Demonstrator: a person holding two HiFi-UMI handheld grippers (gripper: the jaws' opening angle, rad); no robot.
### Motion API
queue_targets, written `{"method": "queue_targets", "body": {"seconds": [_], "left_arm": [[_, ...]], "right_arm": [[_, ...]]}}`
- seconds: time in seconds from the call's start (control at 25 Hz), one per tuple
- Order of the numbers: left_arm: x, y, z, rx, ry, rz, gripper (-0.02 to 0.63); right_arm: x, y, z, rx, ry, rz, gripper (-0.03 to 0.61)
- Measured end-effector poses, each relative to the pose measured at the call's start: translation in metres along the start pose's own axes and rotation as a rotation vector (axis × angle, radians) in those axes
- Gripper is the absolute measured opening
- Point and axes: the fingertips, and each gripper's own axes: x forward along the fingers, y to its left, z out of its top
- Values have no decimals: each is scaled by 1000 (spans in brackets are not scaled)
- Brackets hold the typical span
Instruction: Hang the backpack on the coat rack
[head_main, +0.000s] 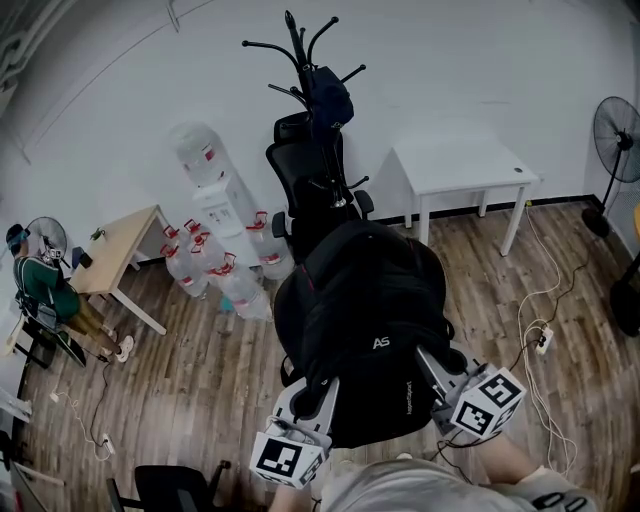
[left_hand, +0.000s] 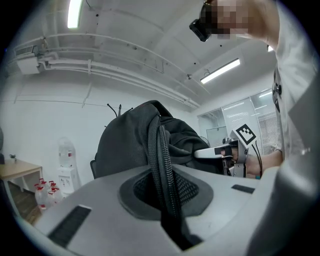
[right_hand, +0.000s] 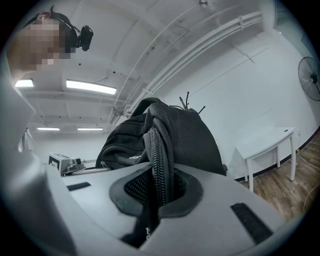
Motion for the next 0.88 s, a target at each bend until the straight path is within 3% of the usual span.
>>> {"method": "queue_targets", "body": {"seconds": [0.4,0.88], "left_arm": [[24,37,-4,5,-2,-22,32],[59,136,-24,-1,6,-164,32]], "right_arm": [[40,-16,5,-7,-9,-21,29],[135,-27,-9,6,-30,-140,29]]}}
